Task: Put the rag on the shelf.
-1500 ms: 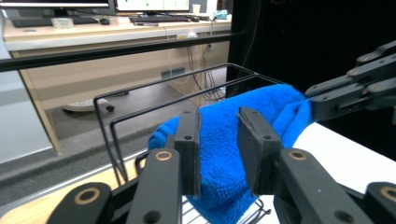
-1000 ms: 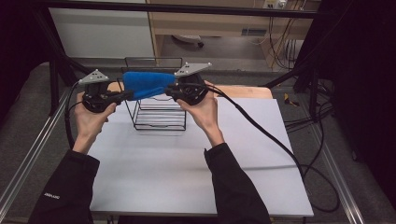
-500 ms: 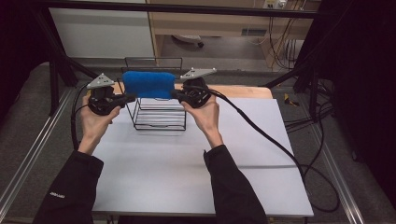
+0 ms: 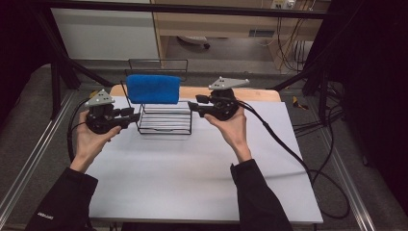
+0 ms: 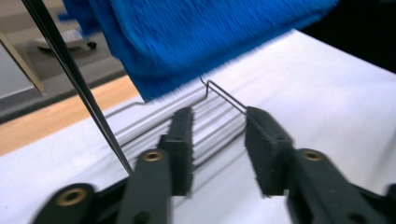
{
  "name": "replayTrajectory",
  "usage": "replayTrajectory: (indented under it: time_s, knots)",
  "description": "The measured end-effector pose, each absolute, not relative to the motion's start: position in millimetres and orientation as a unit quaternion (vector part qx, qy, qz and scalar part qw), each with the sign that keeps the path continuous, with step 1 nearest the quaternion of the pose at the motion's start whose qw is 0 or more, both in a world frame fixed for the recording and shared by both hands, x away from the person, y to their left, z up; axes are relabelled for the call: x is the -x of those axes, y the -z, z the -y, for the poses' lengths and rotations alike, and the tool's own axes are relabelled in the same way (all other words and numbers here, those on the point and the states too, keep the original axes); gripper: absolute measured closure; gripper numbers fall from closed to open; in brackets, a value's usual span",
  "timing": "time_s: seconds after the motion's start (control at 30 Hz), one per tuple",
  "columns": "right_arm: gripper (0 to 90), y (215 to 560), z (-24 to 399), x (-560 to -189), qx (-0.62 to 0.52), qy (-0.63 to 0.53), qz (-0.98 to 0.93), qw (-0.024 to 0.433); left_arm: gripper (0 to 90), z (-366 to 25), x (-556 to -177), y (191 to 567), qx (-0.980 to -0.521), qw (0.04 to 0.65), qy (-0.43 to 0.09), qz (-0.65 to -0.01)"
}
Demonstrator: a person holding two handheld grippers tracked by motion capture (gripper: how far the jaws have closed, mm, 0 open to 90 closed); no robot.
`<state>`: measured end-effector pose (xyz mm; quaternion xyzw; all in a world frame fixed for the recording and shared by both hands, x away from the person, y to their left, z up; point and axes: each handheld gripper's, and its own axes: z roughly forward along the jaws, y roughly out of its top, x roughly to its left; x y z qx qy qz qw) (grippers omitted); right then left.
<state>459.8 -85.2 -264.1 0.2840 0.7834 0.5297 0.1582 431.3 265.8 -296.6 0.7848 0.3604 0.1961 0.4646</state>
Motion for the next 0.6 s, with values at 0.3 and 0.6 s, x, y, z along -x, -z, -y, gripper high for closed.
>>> replayTrajectory:
  time_s: [0.3, 0.6]
  knots:
    - [22.0, 286.0, 129.3, -441.3, -0.321, -0.518, -0.779, 0.15, 36.2, -258.9, -415.5, 326.3, -0.802, 0.445, -0.172, -0.359]
    - [9.2, 324.2, 172.0, -428.1, -0.35, -0.504, -0.775, 0.151, 22.3, -254.9, -403.0, 365.9, -0.813, 0.429, -0.146, -0.365]
